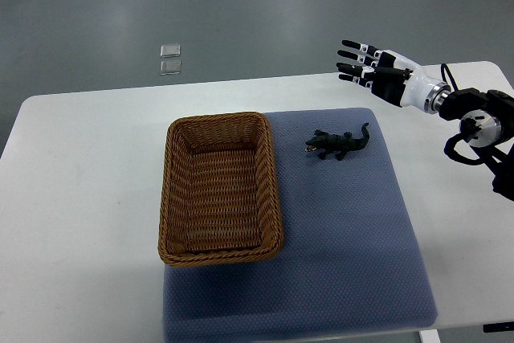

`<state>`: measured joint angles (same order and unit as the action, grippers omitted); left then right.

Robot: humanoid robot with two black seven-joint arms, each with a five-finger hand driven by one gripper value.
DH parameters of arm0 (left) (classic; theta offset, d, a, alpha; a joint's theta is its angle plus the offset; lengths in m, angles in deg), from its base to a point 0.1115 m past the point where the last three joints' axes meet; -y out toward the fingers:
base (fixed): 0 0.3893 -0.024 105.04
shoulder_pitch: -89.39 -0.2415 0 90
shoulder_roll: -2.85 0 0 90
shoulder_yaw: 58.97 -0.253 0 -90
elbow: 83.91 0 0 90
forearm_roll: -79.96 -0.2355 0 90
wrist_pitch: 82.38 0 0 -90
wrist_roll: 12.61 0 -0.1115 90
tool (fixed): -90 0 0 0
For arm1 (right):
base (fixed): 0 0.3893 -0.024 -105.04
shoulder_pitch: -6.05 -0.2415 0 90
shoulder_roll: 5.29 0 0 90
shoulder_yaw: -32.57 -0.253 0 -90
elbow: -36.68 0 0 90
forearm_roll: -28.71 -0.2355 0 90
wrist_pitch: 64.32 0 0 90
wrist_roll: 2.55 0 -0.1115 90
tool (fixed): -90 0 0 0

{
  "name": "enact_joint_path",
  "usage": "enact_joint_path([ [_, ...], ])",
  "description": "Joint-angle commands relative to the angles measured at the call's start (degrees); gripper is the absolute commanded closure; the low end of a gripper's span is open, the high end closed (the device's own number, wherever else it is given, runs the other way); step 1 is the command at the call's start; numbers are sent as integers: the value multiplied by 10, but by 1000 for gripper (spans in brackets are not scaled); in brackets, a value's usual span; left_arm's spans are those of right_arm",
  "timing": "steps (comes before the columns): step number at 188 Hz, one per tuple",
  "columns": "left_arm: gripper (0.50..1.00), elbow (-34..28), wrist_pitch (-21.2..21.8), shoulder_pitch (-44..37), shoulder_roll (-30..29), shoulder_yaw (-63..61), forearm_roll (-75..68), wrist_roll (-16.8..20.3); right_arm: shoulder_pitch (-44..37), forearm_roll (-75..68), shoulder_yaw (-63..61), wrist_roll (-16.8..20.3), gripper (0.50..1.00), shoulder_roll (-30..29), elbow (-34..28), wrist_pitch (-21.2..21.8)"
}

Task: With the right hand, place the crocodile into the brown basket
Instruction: 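Move the right hand toward the dark green toy crocodile, then lower the right hand over the crocodile and close fingers around it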

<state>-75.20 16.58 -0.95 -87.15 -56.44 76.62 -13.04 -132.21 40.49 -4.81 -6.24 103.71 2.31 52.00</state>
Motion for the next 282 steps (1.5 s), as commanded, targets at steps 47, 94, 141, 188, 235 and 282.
enact_joint_path([
  [47, 500, -1, 1, 0, 0, -1, 0, 0, -2, 7, 2, 0, 570, 0, -2, 7],
  [94, 500, -6, 1, 0, 0, 0, 0, -1, -28, 141, 12, -17, 572, 3, -3, 7],
  [141, 500, -4, 1, 1, 0, 0, 0, -1, -40, 425, 12, -62, 572, 9, -28, -11],
  [188, 500, -4, 1, 1, 0, 0, 0, -1, -50, 584, 16, -65, 572, 15, -80, -12],
  [235, 500, -4, 1, 1, 0, 0, 0, 0, -76, 642, 100, -66, 572, 16, -119, -39],
  [282, 500, -4, 1, 0, 0, 0, 0, -1, -88, 679, 229, -66, 572, 7, -120, -155],
])
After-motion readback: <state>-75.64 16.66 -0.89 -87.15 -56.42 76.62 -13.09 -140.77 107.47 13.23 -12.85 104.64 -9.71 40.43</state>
